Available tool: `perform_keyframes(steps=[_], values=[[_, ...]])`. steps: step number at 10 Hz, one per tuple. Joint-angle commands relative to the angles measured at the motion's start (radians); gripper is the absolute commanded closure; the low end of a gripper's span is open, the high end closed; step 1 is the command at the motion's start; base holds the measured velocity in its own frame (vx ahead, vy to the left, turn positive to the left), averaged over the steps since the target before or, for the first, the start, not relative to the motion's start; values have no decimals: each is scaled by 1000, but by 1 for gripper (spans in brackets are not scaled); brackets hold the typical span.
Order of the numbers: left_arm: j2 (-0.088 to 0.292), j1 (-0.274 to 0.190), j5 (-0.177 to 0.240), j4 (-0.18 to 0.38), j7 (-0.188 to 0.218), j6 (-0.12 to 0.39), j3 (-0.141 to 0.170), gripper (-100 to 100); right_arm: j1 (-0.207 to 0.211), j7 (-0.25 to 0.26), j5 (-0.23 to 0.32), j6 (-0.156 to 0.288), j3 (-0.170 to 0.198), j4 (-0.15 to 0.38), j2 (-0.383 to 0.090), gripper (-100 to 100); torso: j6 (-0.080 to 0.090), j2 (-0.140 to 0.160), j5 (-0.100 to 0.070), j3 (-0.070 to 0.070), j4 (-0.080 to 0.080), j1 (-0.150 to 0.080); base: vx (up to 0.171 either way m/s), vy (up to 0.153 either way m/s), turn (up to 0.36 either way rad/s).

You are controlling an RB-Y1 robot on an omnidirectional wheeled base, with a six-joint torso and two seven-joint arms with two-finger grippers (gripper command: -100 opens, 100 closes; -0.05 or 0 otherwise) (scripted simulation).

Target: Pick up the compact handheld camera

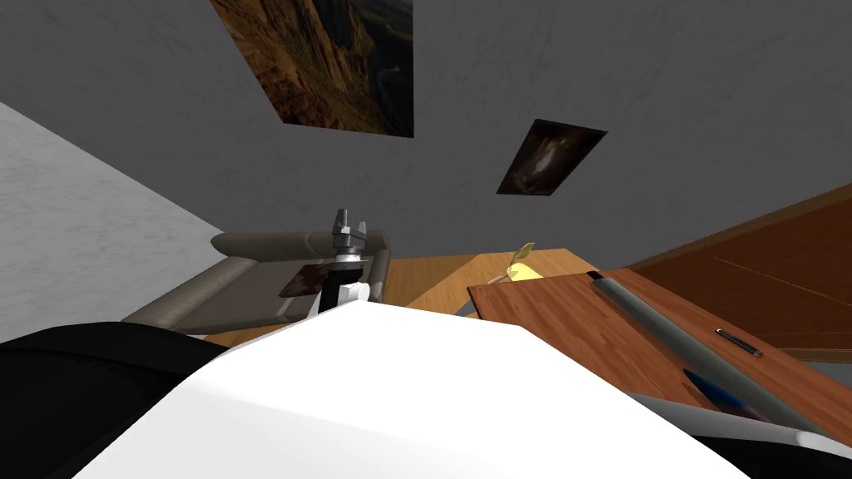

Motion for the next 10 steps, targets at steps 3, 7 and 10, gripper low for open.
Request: perform_keyframes(steps=[3,7,10], values=[[0,0,0,0,0,0,0,0,-13,-1,1,-11,35,14,18,-100,0,1,1,0,0,2,-2,-84,61],[0,0,0,0,0,0,0,0,-27,4,9,14,42,39,71,-100,0,1,2,1,0,7,-11,-25,55],[0,0,0,0,0,0,0,0,-37,3,13,19,46,51,86,100,0,1,2,1,0,8,-7,-13,30]])
